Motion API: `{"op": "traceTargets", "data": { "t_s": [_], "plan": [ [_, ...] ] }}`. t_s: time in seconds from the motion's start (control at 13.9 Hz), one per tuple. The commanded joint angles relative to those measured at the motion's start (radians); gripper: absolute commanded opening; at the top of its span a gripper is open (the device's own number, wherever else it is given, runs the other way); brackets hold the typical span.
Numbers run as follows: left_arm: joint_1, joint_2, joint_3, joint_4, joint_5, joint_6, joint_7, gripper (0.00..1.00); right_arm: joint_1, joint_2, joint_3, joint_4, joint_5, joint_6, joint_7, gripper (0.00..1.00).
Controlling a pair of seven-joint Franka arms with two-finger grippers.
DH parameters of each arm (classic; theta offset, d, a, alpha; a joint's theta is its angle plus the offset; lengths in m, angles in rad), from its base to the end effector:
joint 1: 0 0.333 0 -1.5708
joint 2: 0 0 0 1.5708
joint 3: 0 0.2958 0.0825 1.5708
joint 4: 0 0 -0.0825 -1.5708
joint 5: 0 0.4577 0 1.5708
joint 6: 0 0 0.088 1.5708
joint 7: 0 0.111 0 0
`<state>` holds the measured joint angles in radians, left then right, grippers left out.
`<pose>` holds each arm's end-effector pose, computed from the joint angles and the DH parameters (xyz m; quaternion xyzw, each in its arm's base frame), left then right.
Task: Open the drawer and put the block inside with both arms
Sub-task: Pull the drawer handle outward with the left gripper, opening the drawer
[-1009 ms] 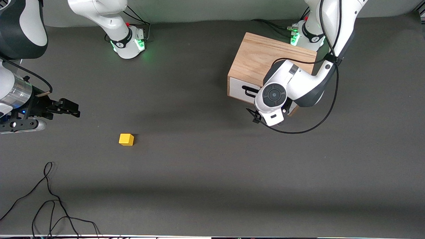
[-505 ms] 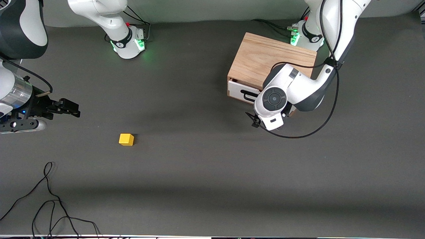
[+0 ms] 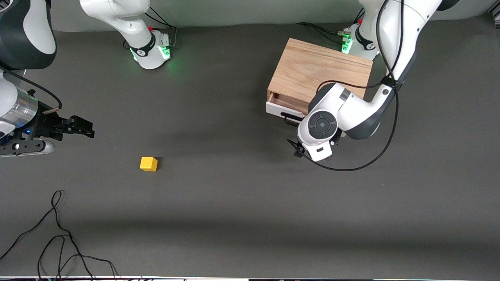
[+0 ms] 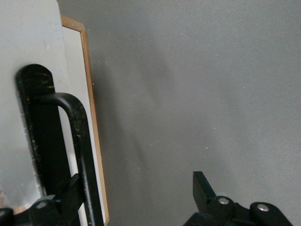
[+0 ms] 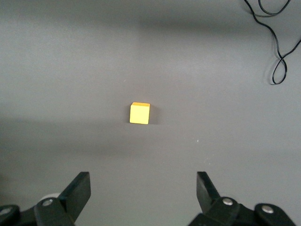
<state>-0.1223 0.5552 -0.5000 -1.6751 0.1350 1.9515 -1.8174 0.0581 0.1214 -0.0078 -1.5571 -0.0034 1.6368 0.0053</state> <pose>0.5855 -0.3830 0.2355 -0.8276 -0.5472 0.1020 0.0727 0.6641 0.0333 0.5349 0.9995 0.0227 -0.0208 0.0027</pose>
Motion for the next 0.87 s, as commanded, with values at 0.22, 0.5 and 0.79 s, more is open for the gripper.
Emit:
{"op": "traceTargets", "data": {
  "t_s": [0.22, 0.5, 0.79],
  "plan": [
    [-0.022, 0.135, 0.006, 0.185, 0.077, 0.029, -0.017, 1.00, 0.006, 0.009, -0.001, 0.022, 0.005, -0.011, 0.025, 1.00],
    [-0.022, 0.155, 0.006, 0.238, 0.117, 0.053, -0.019, 1.00, 0.006, 0.009, -0.001, 0.020, 0.005, -0.011, 0.025, 1.00],
    [-0.022, 0.163, 0.006, 0.241, 0.121, 0.125, -0.019, 1.00, 0.008, 0.009, -0.001, 0.019, 0.005, -0.012, 0.027, 1.00]
  ]
}}
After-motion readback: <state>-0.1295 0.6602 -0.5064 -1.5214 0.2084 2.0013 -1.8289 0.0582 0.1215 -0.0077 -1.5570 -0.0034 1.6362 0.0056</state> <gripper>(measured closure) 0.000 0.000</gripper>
